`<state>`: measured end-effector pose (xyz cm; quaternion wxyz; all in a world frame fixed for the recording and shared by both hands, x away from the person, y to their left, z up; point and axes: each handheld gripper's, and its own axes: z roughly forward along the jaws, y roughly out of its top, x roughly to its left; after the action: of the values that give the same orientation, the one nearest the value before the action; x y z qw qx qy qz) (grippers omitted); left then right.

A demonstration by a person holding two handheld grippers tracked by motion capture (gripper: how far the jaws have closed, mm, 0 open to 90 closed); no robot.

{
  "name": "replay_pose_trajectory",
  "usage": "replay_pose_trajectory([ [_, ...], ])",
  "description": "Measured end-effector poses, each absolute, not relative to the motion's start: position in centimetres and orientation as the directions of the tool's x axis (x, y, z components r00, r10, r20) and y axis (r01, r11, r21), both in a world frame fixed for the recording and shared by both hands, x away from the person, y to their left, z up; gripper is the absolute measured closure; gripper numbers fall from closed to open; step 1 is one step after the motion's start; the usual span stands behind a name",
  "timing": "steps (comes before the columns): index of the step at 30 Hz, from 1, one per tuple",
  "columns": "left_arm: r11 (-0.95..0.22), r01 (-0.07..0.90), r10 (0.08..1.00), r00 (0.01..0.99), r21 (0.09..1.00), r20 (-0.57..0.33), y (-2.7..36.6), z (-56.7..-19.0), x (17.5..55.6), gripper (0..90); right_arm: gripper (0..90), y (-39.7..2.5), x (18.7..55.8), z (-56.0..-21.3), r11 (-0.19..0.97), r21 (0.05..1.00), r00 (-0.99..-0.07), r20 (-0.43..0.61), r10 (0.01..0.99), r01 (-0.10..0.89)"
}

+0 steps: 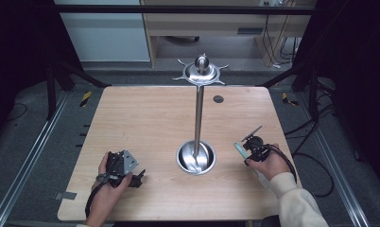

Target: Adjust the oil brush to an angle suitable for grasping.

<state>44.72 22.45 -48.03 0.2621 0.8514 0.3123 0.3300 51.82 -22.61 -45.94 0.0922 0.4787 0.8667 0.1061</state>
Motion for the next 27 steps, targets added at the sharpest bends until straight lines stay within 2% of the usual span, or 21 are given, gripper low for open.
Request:
replay_pose_trajectory([
  [12,-0.669,0.357,0.704,0.588,0.652,0.400,22.42,-48.06,44.74,2.7,73.8,-23.13,52.31,-46.23,0.511,0.212,-0.514,-0.046,0.857,0.833],
  [27,-0.671,0.357,0.702,0.588,0.650,0.402,22.41,-48.05,44.74,2.7,79.7,-23.50,52.62,-46.40,0.502,0.186,-0.507,-0.021,0.862,0.845],
])
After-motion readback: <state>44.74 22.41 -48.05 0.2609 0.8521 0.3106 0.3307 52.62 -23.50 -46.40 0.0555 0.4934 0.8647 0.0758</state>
